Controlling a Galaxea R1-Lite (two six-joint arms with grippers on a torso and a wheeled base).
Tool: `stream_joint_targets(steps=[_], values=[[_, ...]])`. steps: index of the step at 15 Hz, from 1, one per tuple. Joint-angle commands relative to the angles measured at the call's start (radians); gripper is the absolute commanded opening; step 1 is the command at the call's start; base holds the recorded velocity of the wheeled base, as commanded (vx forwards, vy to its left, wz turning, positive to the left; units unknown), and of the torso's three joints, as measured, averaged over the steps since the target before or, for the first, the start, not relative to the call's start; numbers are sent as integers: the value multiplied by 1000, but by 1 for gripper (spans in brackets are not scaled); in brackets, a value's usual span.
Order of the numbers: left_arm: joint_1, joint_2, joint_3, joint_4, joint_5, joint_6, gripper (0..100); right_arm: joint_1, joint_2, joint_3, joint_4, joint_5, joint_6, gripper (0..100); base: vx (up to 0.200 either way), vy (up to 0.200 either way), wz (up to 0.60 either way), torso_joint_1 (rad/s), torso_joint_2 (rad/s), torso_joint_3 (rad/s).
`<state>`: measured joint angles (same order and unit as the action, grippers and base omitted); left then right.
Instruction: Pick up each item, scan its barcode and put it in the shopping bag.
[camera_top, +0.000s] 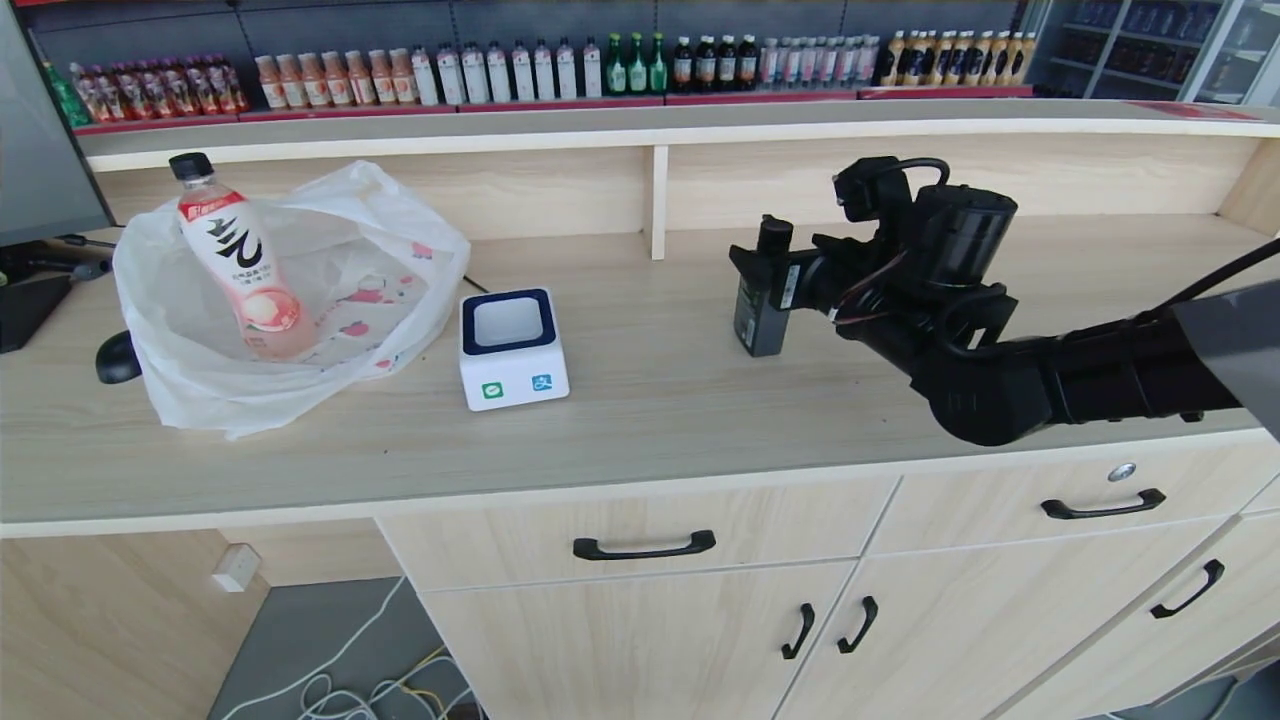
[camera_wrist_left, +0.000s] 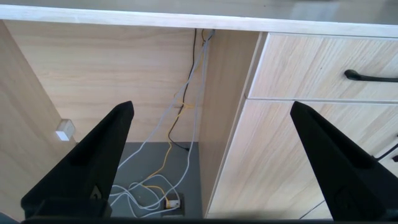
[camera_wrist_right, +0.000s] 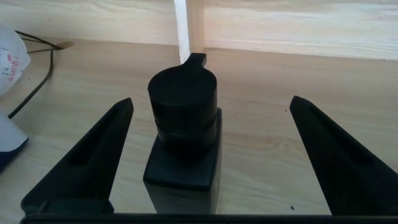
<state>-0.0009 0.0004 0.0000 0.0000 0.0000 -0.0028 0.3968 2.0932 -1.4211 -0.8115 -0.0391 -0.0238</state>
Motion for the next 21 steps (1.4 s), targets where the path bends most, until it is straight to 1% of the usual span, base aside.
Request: stream_joint_targets(steps=[1,4,7,10,21], values=[[1,0,0,0,0,0,100,2,16,-4,-2,-2,-1,100,0,0,0,0,0,0],[-1,0,0,0,0,0,100,-1,31,-2,-2,-8,2,100,0,0,0,0,0,0],[1,0,0,0,0,0,100,8,50,-7,-5,-82,33,100,0,0,0,0,0,0],[1,0,0,0,0,0,100,8,64,-36,-5,-114,39,100,0,0,0,0,0,0],[-1,0,0,0,0,0,100,0,100,-38,-9,-143,68,100,0,0,0,0,0,0]])
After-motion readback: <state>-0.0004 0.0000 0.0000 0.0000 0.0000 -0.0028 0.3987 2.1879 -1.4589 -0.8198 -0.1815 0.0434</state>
